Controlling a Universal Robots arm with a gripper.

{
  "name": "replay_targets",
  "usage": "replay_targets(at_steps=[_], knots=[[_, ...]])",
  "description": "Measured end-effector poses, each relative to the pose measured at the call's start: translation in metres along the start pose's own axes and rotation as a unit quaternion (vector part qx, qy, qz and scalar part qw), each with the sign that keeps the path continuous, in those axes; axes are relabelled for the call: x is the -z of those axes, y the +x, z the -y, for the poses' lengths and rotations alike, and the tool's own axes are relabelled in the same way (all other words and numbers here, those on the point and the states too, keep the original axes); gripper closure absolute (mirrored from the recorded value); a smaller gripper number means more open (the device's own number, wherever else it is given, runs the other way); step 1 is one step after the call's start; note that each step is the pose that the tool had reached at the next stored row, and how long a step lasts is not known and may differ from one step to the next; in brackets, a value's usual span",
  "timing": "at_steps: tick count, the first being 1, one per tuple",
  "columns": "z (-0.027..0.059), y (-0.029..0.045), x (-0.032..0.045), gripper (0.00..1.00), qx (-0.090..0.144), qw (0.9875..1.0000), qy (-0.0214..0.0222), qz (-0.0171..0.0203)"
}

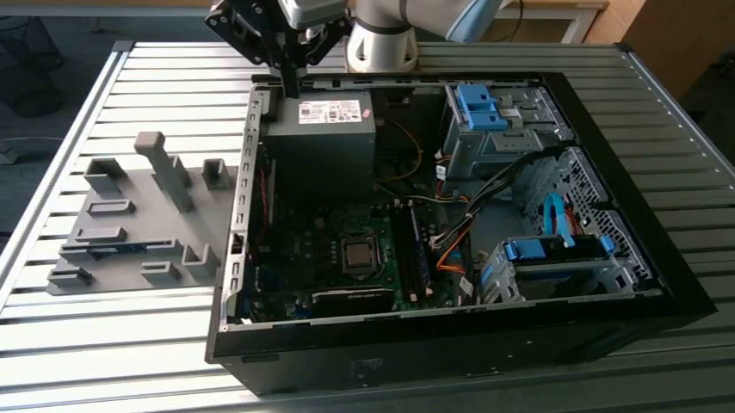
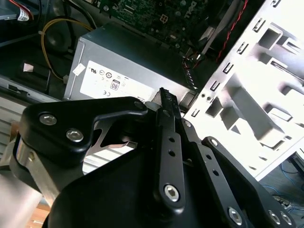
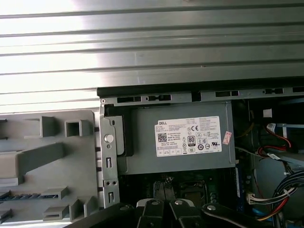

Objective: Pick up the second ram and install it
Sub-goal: 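Reach for the second ram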

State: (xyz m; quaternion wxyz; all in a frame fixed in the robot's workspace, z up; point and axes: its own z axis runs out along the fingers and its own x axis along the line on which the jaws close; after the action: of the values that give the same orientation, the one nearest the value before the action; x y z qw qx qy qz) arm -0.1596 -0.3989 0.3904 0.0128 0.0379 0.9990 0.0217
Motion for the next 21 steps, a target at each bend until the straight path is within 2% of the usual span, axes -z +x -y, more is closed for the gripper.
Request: replay_targets(at_steps=[21], knots=[[0.0009, 0.0118, -0.0005, 0.89, 0.0, 1.0, 0.0, -0.0001]])
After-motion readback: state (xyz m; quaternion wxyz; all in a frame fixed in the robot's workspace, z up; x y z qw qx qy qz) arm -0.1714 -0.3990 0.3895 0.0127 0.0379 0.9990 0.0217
